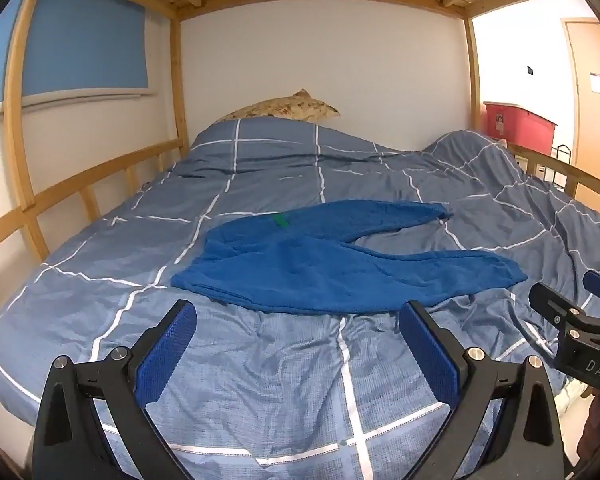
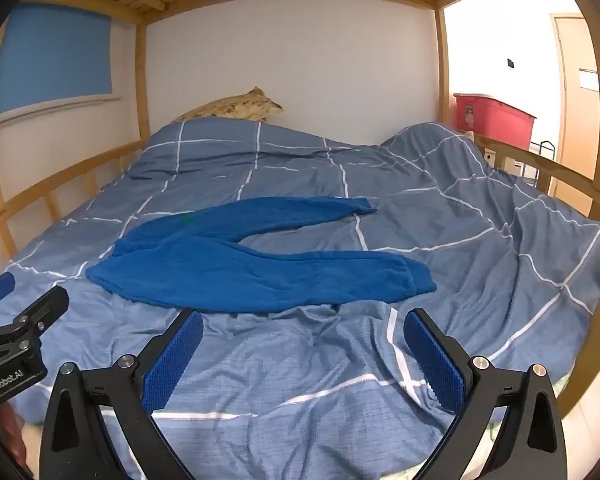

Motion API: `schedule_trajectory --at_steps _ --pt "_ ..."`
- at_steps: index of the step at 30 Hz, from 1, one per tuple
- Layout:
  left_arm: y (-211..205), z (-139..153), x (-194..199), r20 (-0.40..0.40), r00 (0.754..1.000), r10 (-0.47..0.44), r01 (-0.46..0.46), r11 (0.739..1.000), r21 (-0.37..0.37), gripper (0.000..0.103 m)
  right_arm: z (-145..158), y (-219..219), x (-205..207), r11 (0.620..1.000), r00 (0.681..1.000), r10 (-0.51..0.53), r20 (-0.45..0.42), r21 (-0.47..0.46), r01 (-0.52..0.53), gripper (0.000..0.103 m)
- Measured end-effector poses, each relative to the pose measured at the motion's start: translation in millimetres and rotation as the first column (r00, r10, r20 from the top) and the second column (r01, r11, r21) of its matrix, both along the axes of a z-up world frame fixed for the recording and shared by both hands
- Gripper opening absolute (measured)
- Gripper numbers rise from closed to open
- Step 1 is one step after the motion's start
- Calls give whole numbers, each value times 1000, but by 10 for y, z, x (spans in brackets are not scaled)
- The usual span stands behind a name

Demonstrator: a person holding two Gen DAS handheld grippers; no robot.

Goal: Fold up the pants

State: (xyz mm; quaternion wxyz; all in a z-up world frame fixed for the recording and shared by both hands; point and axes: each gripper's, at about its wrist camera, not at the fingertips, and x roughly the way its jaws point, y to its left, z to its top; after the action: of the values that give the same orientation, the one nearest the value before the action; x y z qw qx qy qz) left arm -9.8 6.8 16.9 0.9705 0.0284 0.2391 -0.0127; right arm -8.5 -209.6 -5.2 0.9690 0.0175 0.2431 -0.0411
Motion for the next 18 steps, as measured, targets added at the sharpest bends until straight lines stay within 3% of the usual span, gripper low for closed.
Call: schedule_trajectory --at_steps 18 --pt "6 18 -36 18 1000 -17 17 1000 -5 103 13 2 -20 1000 1000 8 15 2 -8 102"
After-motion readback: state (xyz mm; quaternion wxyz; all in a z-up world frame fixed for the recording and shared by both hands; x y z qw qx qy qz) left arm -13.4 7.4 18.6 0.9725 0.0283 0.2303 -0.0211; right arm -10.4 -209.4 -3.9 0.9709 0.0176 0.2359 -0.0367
